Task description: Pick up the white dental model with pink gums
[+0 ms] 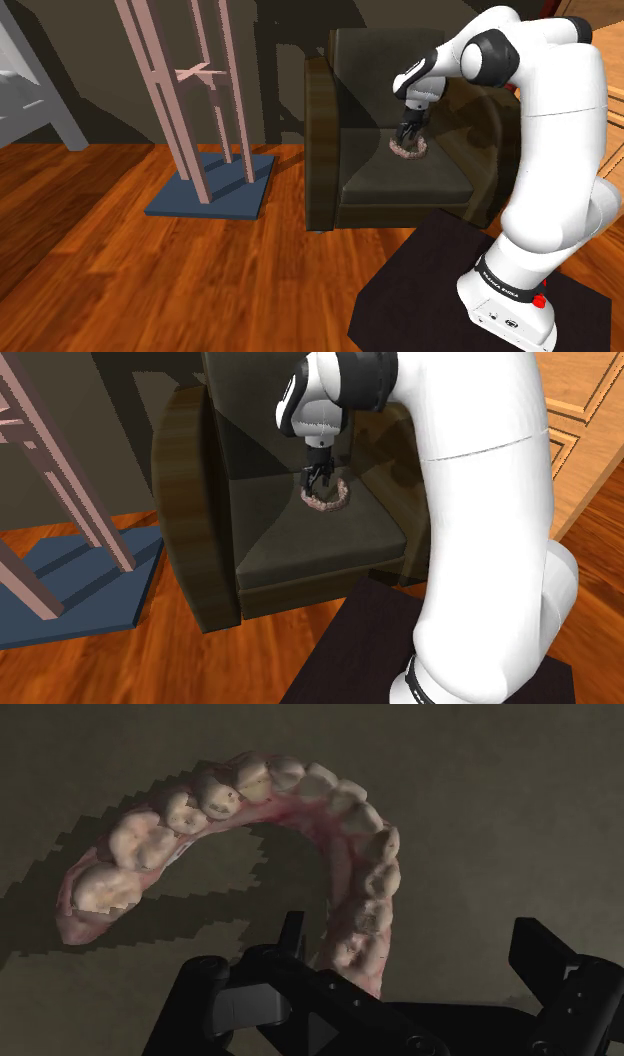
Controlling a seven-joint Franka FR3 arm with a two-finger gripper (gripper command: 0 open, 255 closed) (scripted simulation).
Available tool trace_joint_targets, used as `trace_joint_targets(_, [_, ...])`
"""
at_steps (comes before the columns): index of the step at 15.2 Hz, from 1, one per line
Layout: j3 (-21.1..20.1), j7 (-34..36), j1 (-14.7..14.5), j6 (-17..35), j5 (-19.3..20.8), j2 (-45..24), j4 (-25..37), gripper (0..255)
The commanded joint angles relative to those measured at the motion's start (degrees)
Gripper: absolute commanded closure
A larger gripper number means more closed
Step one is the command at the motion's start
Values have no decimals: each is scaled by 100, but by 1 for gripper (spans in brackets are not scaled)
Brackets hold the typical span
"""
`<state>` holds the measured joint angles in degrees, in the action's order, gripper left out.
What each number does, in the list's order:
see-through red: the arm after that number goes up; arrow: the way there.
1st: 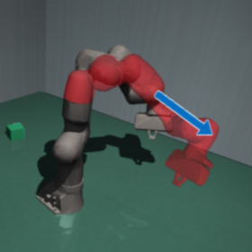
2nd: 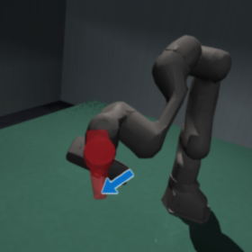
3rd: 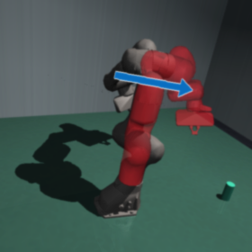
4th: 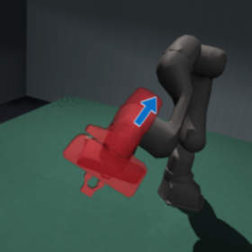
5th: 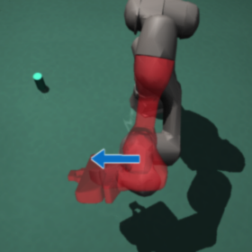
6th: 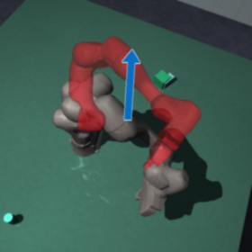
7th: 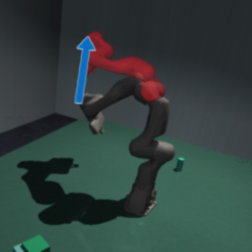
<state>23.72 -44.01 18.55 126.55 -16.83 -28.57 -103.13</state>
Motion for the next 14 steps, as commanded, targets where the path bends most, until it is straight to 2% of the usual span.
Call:
trace_joint_targets(1, [-41, -72, 122, -17, -97, -253, 297, 0])
trace_joint_targets(10, [-167, -194, 206, 381, -278, -614, 240, 0])
trace_joint_targets(11, [-164, -194, 203, 382, -275, -599, 225, 255])
trace_joint_targets(14, [-163, -192, 202, 379, -274, -599, 227, 255])
